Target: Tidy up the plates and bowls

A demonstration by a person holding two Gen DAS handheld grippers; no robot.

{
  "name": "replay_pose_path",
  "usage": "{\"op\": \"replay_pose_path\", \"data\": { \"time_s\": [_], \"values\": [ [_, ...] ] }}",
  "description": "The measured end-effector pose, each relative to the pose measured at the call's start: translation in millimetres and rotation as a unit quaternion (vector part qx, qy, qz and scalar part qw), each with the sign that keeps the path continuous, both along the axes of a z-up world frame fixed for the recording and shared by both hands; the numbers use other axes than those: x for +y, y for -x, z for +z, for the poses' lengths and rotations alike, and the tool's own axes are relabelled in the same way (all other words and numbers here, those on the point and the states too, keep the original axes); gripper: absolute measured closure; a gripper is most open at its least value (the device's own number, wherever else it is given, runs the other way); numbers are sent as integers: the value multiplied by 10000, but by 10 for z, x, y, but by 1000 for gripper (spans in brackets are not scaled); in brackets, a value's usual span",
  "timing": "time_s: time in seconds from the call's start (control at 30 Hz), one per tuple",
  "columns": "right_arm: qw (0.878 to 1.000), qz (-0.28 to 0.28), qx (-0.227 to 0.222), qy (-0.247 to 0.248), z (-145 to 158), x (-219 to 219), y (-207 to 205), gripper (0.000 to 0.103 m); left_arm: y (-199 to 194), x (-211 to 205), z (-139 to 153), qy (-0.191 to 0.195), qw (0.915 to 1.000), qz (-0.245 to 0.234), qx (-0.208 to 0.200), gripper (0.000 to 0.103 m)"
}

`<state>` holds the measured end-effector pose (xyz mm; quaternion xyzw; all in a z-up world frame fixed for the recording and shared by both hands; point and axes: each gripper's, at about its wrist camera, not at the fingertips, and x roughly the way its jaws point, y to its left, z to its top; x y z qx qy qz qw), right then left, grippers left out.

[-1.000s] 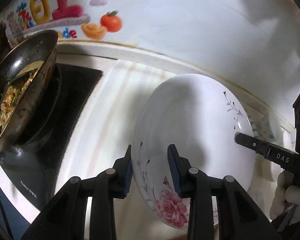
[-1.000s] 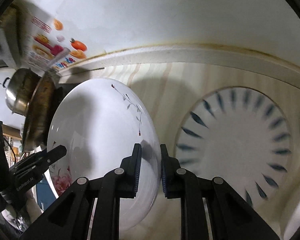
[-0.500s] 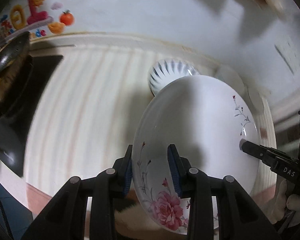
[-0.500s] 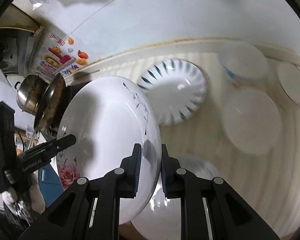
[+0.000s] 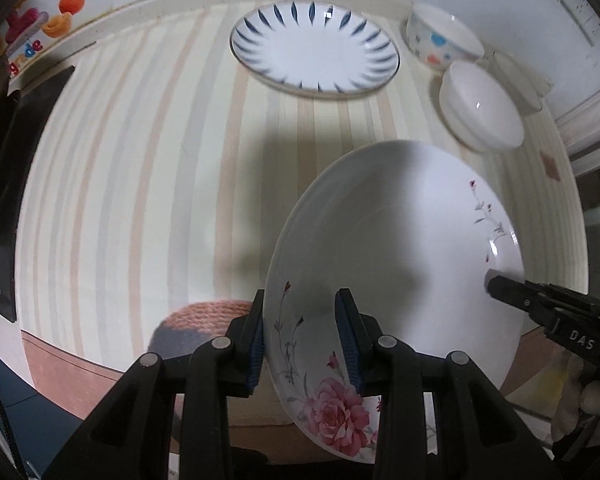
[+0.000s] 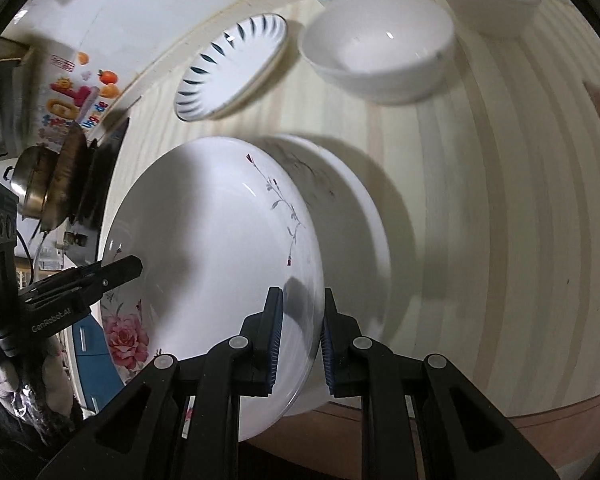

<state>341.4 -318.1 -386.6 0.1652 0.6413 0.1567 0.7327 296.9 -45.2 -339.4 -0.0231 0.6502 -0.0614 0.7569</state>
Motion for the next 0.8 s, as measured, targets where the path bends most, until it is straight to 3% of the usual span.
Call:
{"op": "replay_pose_path", "data": {
  "time_s": [0.8],
  "values": [
    [9993, -67, -15, 379, -44, -20, -180, 84, -125, -151, -317, -125, 9990, -184, 380, 73]
  ]
}}
